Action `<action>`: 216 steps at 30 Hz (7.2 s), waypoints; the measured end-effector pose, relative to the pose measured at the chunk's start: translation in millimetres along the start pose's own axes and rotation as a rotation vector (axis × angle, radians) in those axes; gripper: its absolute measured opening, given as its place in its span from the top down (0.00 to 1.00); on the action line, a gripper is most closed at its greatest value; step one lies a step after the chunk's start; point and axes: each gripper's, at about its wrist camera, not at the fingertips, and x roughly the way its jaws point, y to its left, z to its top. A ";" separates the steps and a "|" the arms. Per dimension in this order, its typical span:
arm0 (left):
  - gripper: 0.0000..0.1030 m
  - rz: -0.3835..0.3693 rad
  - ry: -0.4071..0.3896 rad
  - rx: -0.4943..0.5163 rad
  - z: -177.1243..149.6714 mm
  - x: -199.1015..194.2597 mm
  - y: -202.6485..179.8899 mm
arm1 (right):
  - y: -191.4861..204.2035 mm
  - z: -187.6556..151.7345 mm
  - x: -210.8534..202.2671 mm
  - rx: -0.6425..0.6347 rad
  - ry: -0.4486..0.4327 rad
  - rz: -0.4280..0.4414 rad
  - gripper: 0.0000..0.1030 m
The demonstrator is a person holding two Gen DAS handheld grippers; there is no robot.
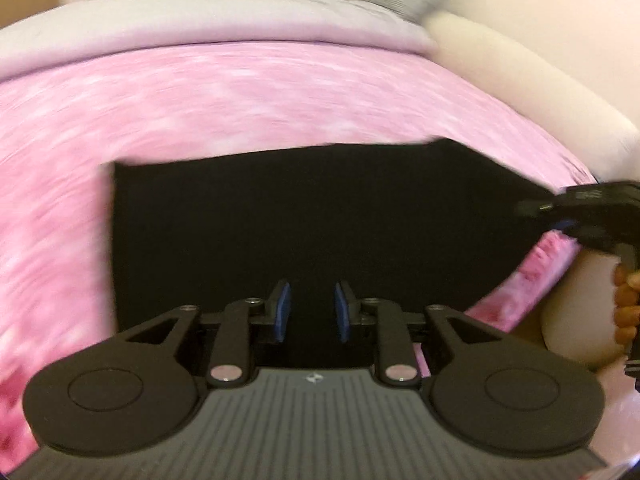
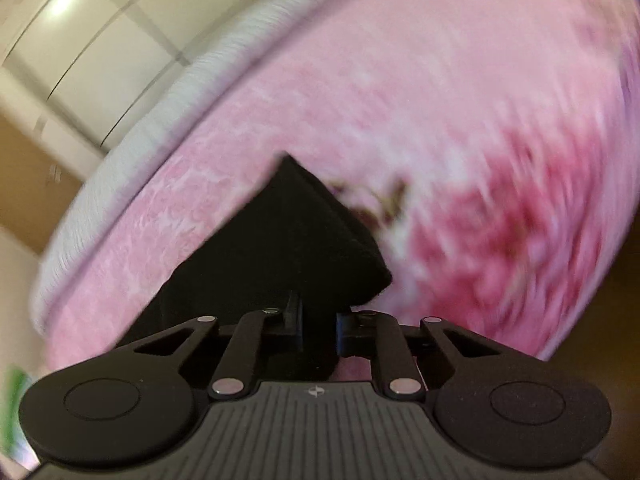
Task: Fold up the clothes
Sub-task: 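Fold the garment end over onto itself with both grippers, then press the fold flat and open both grippers, then withdraw both grippers from the folded black bundle, then grasp the folded black bundle with the left gripper while the right gripper grasps it too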
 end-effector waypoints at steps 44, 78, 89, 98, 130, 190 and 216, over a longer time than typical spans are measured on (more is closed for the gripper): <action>0.77 -0.362 -0.076 -0.747 3.2 50.7 102.3 | 37.3 -37.5 101.0 0.291 0.339 0.219 0.76; 0.71 -0.205 -0.197 -0.647 -42.1 -29.9 147.1 | 101.2 -52.9 71.3 -0.142 0.284 0.279 0.78; 0.84 -0.189 -0.124 -0.722 -65.6 -40.4 131.7 | 58.2 -72.4 49.1 0.104 0.326 0.357 0.77; 0.84 -0.062 -0.115 -0.520 -68.1 -33.0 118.0 | 142.8 -115.1 32.6 -0.591 0.186 0.152 0.84; 0.40 0.222 0.009 -0.192 -21.1 -53.2 25.7 | 136.8 -88.3 9.0 -0.455 0.260 0.162 0.12; 0.02 0.314 -0.169 -0.269 -67.3 -170.7 5.7 | 163.6 -123.0 -72.7 -0.608 0.241 0.079 0.13; 0.49 -0.272 0.029 -0.826 -32.0 17.5 164.4 | 60.2 -53.6 107.4 0.175 0.487 0.442 0.13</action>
